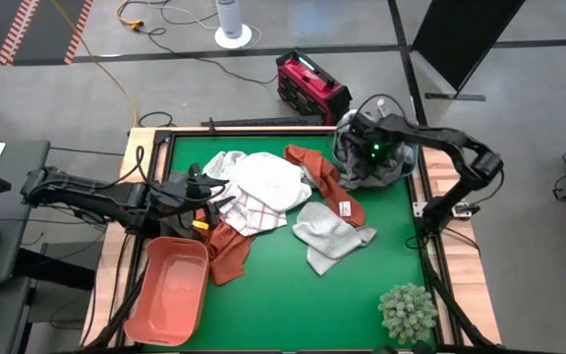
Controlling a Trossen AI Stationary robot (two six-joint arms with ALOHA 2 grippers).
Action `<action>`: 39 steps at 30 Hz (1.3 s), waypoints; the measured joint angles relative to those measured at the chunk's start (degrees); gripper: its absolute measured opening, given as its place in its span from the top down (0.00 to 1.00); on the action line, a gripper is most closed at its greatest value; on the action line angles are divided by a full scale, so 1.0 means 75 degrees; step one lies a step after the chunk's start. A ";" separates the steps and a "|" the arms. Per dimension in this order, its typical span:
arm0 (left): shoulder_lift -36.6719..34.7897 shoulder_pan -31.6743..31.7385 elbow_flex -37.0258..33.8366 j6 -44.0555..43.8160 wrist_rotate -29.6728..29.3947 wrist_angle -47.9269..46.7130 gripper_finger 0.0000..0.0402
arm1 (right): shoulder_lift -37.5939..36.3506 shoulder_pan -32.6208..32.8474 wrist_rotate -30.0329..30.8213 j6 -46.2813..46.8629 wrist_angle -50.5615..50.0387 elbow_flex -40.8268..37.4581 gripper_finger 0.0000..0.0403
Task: Sort towels by color in basket
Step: Put the gray patterned towel into the green bin
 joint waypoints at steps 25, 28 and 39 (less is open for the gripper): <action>0.0000 -0.0001 -0.0003 -0.0156 0.0005 -0.0258 0.48 | -0.0726 -0.0840 0.1239 0.2328 0.1544 -0.0103 0.69; 0.0000 -0.0002 -0.0003 -0.0133 0.0003 -0.0252 0.48 | -0.0491 -0.0668 0.1241 0.2294 0.1810 -0.0507 0.71; 0.0000 0.0000 -0.0003 -0.0162 0.0009 -0.0244 0.48 | 0.0309 -0.0309 0.1201 0.2028 0.1182 0.0003 0.72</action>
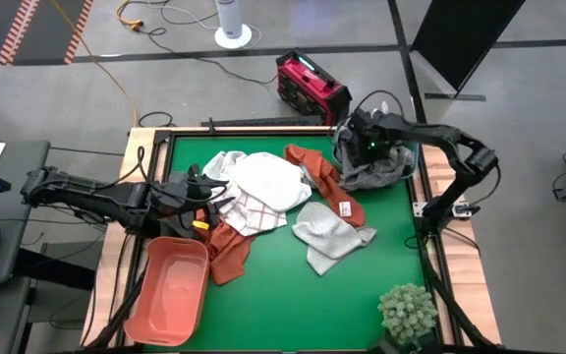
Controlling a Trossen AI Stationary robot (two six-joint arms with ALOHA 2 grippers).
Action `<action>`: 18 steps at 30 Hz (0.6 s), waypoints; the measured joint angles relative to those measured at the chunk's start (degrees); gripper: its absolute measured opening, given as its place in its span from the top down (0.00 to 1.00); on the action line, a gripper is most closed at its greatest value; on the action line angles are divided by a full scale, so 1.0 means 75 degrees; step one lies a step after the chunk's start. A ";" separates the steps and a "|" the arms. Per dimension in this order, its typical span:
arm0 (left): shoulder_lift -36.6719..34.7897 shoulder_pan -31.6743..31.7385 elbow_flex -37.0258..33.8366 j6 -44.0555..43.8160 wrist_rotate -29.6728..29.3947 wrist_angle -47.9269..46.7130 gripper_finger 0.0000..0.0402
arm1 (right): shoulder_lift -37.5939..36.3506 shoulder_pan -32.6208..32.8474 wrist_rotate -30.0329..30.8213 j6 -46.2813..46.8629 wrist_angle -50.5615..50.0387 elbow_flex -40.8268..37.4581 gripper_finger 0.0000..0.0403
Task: Sort towels by color in basket
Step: Put the gray patterned towel into the green bin
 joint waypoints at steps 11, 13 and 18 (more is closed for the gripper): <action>-0.0003 -0.0001 0.0000 -0.0025 0.0003 -0.0328 0.48 | -0.1560 0.0338 -0.0236 -0.2274 -0.0888 0.1174 0.71; -0.0003 0.0000 0.0000 -0.0036 0.0002 -0.0398 0.48 | -0.1909 0.0790 -0.0542 -0.2738 -0.1137 0.1174 0.68; -0.0003 -0.0001 0.0000 -0.0148 0.0003 -0.0477 0.48 | -0.2426 0.2572 -0.0426 -0.2822 -0.1869 0.1165 0.56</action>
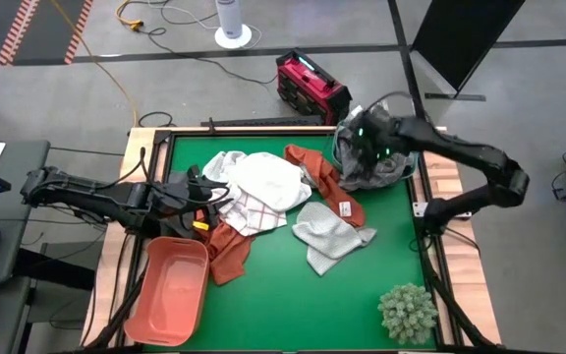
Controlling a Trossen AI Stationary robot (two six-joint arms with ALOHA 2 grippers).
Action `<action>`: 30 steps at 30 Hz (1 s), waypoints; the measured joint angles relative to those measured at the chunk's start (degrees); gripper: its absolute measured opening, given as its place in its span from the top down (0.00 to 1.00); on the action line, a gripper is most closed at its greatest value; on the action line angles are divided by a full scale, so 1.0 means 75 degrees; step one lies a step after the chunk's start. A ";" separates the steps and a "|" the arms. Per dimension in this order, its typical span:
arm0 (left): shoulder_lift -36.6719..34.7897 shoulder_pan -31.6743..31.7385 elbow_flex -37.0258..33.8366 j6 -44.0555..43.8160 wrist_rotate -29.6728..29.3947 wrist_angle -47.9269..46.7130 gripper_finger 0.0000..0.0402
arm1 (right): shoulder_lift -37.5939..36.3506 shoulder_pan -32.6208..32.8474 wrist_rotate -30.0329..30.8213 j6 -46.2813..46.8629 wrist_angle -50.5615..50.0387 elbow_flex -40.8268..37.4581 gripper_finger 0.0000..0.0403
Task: Sort towels by color in basket
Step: Put the gray patterned towel into the green bin
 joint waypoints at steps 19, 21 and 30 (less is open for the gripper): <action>0.0000 -0.0001 0.0000 0.0055 -0.0003 0.0011 0.48 | 0.2452 0.3874 0.3899 0.0619 -0.1116 -0.0017 0.27; 0.0000 0.0000 0.0000 0.0056 -0.0003 -0.0003 0.48 | 0.2703 0.3836 0.3980 0.0836 -0.1121 -0.0017 0.27; 0.0000 0.0001 0.0000 -0.0003 0.0000 -0.0118 0.48 | 0.3058 0.2675 0.4590 0.1049 -0.1133 -0.0094 0.31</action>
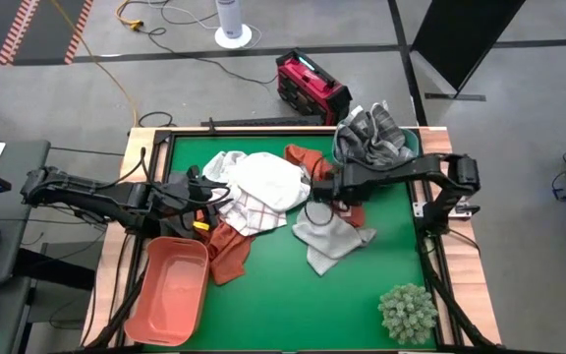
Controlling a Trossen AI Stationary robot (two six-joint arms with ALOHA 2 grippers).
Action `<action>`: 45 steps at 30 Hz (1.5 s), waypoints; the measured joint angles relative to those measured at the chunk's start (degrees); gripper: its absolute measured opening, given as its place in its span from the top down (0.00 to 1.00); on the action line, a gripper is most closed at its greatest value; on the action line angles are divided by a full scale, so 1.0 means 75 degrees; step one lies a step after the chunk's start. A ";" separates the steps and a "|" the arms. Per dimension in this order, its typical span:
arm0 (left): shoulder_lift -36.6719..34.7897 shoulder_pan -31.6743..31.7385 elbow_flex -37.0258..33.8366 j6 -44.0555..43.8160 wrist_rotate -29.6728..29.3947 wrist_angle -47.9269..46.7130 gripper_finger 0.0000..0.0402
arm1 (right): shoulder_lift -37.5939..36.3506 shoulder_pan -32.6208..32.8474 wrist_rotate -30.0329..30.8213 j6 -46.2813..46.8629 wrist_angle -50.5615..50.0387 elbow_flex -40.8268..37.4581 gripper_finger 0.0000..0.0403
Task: Sort towels by color in basket
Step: Put the gray patterned towel into the green bin
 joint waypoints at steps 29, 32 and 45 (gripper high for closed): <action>0.0000 -0.0001 0.0000 -0.0008 -0.0003 -0.0160 0.48 | -0.2604 -0.6517 -0.7621 0.0397 0.1975 -0.0756 0.90; 0.0000 -0.0002 0.0000 0.0000 -0.0003 -0.0157 0.48 | -0.2223 -0.6566 -0.8124 0.0617 0.2515 -0.1081 0.90; 0.0000 0.0000 0.0000 -0.0006 -0.0003 -0.0152 0.48 | -0.0752 -0.6063 -0.7280 0.0544 0.3515 -0.1231 0.75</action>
